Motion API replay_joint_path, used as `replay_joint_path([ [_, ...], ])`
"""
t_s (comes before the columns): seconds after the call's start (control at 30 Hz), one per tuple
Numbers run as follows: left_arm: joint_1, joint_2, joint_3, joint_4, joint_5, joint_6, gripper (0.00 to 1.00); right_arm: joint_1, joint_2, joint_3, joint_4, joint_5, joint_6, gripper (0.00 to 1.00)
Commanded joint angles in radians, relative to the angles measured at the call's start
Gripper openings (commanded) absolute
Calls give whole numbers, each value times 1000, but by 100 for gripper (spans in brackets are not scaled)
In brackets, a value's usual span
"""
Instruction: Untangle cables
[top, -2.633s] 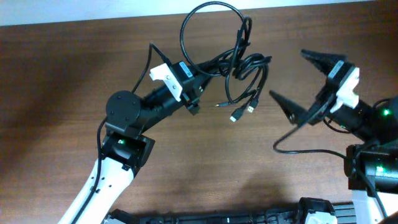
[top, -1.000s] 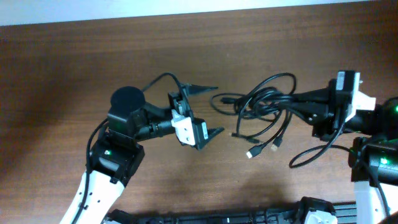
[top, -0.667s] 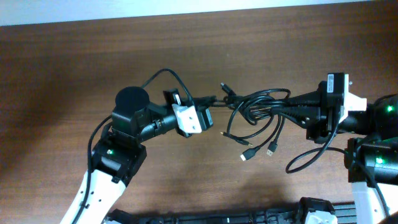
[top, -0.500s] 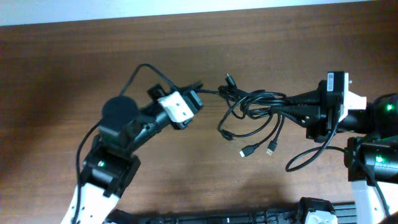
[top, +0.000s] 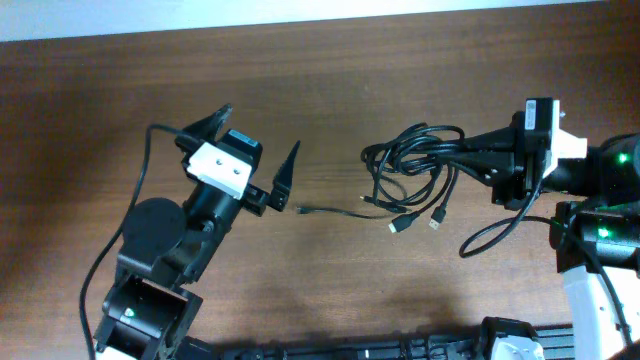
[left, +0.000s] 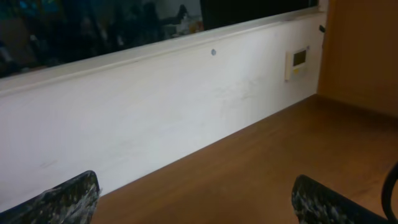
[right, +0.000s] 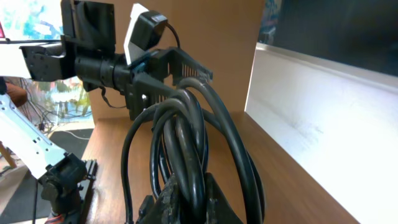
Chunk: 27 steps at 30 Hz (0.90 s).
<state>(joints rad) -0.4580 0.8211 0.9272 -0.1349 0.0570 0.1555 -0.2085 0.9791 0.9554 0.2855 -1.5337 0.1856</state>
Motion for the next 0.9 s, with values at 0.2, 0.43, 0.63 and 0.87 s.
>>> replay_joint_path([
  [0.2, 2, 66, 1, 105, 395, -12, 99, 5, -2, 5, 70, -5, 93, 4],
  [0.43, 2, 66, 1, 327, 588, -95, 99, 5, 95, 3, 44, -18, 93, 4],
  [0.63, -25, 124, 1, 460, 786, -216, 99, 5, 103, 3, 44, -18, 93, 4],
  [0.87, -206, 312, 1, 593, 819, -220, 99, 5, 103, 3, 44, -18, 94, 4],
])
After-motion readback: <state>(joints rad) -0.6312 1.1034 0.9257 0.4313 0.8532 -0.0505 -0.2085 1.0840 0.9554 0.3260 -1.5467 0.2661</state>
